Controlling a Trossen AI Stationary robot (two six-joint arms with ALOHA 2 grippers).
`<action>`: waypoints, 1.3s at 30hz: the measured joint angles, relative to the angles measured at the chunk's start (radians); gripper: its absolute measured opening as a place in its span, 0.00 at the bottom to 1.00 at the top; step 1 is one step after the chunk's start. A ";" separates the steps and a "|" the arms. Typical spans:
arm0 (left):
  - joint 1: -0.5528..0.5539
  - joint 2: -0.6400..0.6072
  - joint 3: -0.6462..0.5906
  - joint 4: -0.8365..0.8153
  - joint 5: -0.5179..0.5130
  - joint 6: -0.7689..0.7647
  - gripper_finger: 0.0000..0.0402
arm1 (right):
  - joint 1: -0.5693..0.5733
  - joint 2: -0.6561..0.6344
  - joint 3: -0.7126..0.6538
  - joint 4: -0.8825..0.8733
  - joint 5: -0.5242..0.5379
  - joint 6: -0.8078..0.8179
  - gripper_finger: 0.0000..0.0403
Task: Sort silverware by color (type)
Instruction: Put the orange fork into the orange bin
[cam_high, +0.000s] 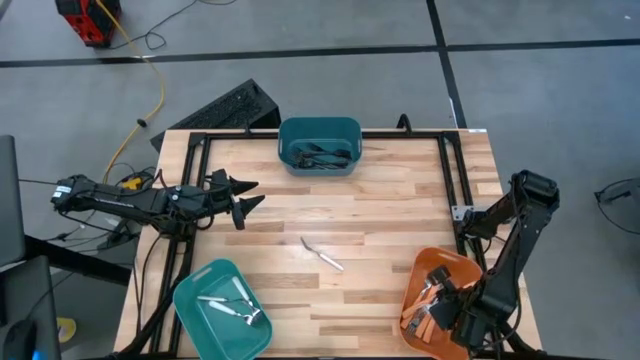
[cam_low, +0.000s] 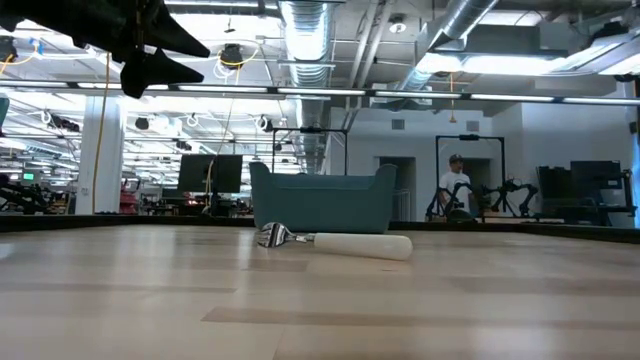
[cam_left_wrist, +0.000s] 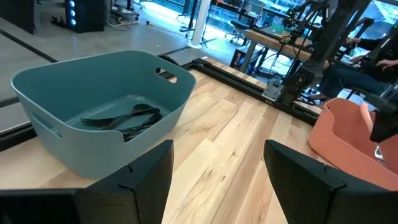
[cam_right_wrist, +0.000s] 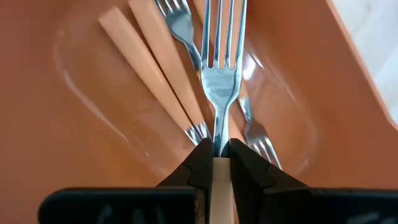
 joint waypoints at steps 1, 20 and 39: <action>0.000 0.000 0.000 -0.001 0.000 0.000 0.58 | 0.000 0.000 -0.010 0.020 0.000 -0.006 0.15; 0.000 0.000 0.000 -0.003 -0.026 -0.002 0.58 | -0.032 -0.002 -0.138 0.224 -0.005 -0.071 0.15; 0.000 0.000 0.000 -0.017 -0.026 0.000 0.58 | -0.074 0.000 -0.140 0.218 -0.005 -0.097 0.19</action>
